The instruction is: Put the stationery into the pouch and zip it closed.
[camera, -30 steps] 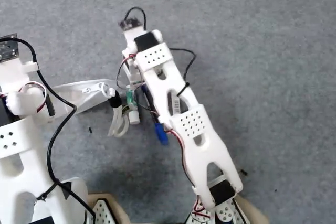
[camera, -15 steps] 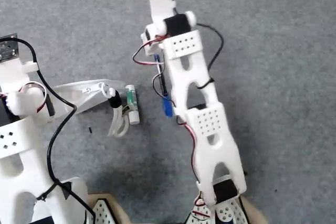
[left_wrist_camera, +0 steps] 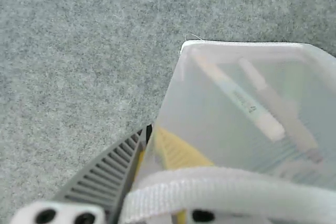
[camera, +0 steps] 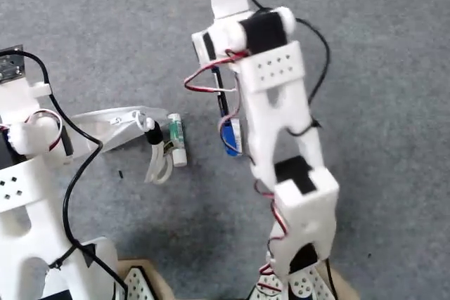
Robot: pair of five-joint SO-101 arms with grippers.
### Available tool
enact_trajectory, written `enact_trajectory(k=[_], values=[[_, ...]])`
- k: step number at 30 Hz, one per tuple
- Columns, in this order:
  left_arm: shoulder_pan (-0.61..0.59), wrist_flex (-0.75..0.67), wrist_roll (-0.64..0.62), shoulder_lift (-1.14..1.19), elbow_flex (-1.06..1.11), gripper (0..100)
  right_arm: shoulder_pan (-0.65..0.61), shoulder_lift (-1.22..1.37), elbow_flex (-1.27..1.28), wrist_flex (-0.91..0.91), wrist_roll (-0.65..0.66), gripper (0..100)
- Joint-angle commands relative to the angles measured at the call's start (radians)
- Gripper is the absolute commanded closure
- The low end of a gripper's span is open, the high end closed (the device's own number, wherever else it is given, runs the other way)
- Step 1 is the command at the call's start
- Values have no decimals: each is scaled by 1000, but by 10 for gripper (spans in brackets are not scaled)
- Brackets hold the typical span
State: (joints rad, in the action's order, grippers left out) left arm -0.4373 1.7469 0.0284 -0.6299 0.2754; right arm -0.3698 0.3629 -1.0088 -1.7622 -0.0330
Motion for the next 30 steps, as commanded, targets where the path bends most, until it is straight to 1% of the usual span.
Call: enact_trajectory(k=[1,4,7,9,16,20,24,30], values=[[58,12,17,-2,1,972,-11,-162,8,-5,12,986],[120,12,34,-2,-2,972,-26,-249,10,-5,23,986],[157,12,40,-2,1,972,-71,-328,12,-5,87,986],[179,12,40,-2,1,972,-107,-369,12,-5,107,986],[259,12,66,-2,2,972,-259,-432,8,-5,109,986],[262,12,66,-2,4,972,-353,-456,4,11,110,986],[262,12,66,-2,4,972,-407,-479,4,103,110,986],[262,12,66,-2,4,972,-416,-486,7,259,101,986]])
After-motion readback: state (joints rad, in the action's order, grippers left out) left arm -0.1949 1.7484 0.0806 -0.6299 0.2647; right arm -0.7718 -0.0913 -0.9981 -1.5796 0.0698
